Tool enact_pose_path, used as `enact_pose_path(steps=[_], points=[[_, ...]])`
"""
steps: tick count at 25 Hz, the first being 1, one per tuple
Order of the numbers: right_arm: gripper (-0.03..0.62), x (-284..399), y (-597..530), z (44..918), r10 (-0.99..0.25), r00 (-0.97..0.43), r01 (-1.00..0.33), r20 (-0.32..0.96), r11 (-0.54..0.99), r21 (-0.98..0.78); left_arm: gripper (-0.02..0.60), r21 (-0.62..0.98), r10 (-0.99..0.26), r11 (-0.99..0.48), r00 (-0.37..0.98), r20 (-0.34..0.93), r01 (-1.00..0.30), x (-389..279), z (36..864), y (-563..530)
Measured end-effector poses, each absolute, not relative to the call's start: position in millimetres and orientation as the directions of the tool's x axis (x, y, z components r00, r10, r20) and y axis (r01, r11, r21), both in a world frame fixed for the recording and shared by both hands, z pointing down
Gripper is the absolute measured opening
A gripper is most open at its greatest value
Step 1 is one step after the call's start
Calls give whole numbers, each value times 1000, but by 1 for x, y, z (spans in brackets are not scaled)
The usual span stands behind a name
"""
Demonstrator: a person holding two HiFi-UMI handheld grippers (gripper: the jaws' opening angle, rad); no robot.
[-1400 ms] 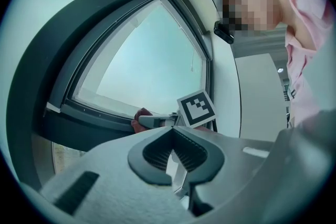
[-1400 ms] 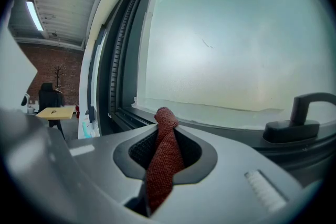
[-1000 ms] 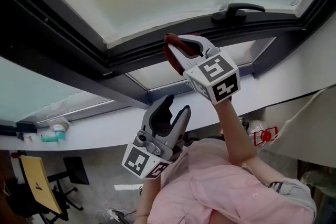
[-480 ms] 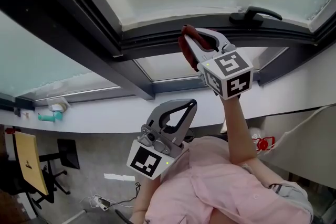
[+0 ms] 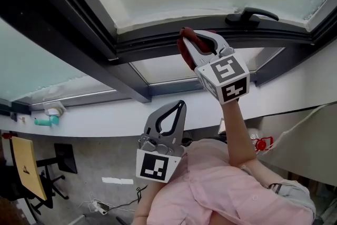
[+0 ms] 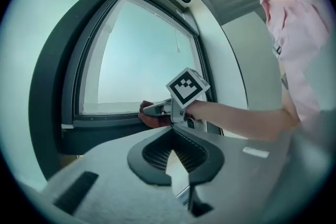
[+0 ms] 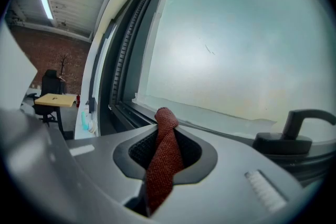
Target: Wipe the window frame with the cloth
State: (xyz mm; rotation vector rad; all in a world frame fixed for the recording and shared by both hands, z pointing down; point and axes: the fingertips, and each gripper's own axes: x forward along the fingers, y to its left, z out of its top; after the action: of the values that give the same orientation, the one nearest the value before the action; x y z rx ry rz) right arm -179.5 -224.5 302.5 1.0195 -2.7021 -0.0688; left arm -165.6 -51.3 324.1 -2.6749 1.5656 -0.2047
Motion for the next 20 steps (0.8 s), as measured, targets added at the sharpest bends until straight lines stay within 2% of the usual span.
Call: enact_pose_path(steps=[4,8,13,20], points=[[66,-172,-229,300,-646,-742,-624,180,763,168,-3,31,-896,-440,441,47,-897,-167,321,-54],[66,-171,-227,299,-601,-785,-589,151,799,122,-3,31,-892,-447,448,63,-894,-165,328,-55],[66,-169,-226,303,-590,-782,-558,202,807,194,-3,68,-880,-471,474,40,-880,-163,329,-58],[66,-158,-228,301,-607,-756,-575,243,795,194,-3,59,-860,-506,508,51,-861,-160,329,-60]])
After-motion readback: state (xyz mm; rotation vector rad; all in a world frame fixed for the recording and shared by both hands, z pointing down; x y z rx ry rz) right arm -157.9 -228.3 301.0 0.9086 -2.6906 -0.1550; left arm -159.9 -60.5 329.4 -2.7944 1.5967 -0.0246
